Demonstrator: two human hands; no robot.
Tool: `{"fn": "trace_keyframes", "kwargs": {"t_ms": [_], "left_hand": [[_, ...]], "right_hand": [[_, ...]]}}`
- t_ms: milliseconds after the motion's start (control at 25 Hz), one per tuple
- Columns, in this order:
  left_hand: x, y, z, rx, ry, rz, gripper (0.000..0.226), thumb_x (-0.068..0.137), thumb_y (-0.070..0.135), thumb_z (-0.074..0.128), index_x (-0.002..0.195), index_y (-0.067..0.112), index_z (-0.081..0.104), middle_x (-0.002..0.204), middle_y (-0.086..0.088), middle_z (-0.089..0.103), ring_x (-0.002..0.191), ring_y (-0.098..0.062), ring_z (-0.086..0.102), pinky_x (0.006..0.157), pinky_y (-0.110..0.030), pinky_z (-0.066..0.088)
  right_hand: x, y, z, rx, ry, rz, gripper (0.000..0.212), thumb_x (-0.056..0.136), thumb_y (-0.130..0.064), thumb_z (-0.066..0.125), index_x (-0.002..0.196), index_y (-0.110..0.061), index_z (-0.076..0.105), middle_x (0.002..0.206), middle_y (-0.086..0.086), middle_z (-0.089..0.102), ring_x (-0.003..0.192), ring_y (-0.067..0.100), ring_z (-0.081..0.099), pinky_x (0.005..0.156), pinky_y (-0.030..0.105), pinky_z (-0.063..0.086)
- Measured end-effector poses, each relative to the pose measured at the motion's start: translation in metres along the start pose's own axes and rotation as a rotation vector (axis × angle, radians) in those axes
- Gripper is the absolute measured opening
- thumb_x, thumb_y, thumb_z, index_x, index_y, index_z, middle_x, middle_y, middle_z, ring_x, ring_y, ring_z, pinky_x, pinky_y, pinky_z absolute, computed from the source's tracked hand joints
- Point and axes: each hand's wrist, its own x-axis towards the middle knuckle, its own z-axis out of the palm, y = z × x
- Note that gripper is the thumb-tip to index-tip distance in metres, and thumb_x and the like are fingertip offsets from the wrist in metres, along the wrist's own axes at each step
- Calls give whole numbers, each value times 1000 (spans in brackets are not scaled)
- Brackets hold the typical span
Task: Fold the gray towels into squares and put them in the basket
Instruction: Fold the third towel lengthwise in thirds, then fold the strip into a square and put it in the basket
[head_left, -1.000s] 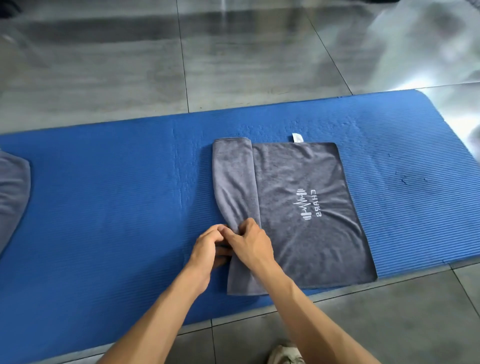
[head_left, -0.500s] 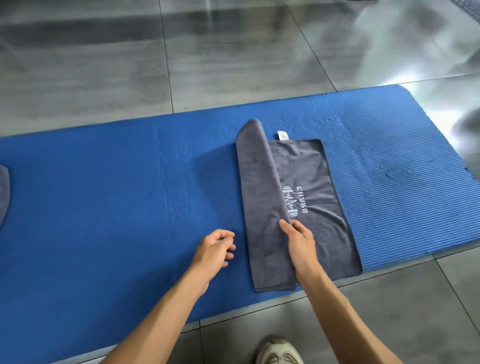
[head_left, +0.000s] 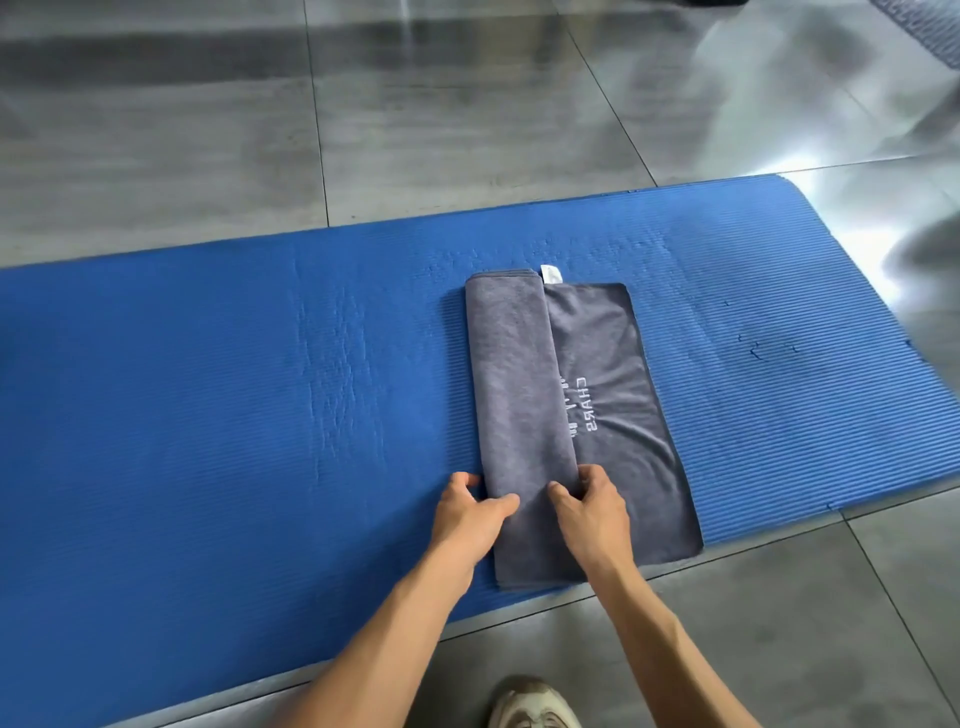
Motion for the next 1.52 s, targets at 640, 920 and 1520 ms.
{"fn": "trace_keyframes", "kwargs": {"t_ms": [640,920,1520], "left_hand": [[66,16,-222,855,524,507,42,90,16,61,131,13,54,137,-9,51,122,-34,49,101,-43,40],[41,-75,-193,1335,471,654,65,93,43,51,151,18,34,159,-13,26,145,-38,24,114,-56,22],[5,-60,-178,882,31,904,7,69,31,53,72,26,49,71,14,52,70,-5,46,61,-26,43]], "right_hand": [[-71,-91,118,525,-746,53,14,91,-11,63,103,-18,65,96,2,72,76,16,65,70,29,53],[42,-47,54,-510,-89,-799,46,76,-23,49,119,-17,66,129,0,64,114,30,59,91,40,46],[115,-74,-35,188,-173,-38,18,83,-4,62,72,-18,62,73,-3,58,73,16,54,60,28,46]]}}
